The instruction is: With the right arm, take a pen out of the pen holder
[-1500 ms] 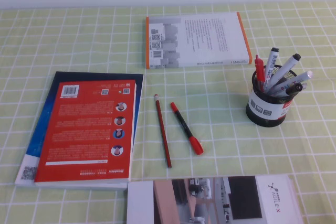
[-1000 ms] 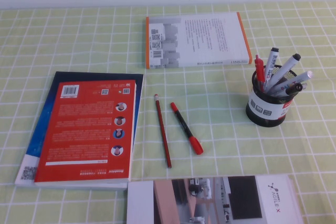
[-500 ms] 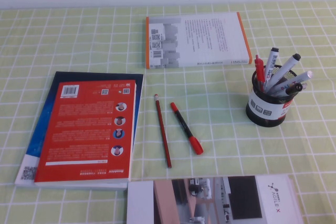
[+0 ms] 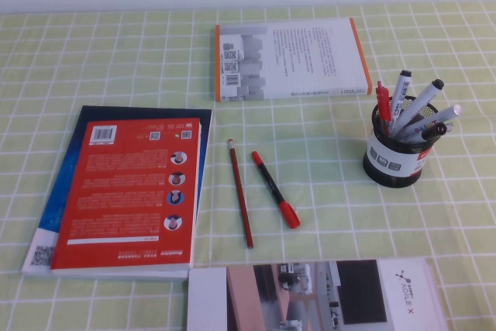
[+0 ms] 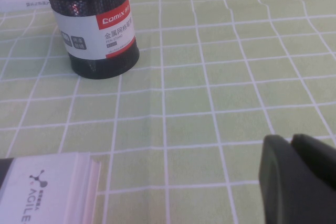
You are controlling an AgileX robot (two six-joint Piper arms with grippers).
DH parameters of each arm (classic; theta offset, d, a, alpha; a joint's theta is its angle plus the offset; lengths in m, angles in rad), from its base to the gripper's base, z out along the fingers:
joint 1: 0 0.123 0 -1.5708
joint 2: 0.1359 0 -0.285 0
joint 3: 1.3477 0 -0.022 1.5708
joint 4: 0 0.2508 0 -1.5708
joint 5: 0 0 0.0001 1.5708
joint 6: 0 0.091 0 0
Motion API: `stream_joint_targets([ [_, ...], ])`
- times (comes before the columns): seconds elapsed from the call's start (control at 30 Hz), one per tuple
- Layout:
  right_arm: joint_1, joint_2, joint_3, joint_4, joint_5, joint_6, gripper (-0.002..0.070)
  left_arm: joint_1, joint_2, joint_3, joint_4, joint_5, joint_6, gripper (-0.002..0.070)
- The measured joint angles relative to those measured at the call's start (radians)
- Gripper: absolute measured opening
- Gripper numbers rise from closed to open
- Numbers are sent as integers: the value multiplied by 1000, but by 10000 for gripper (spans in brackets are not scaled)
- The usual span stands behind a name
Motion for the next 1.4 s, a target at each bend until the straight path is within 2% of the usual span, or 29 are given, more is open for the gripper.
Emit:
stream_joint_targets([
  [0.93, 0, 0, 0, 11, -2, 0, -13, 0, 0, 0, 0, 0, 0, -5],
  [1.4, 0, 0, 0, 453, -237, 0, -13, 0, 0, 0, 0, 0, 0, -5],
])
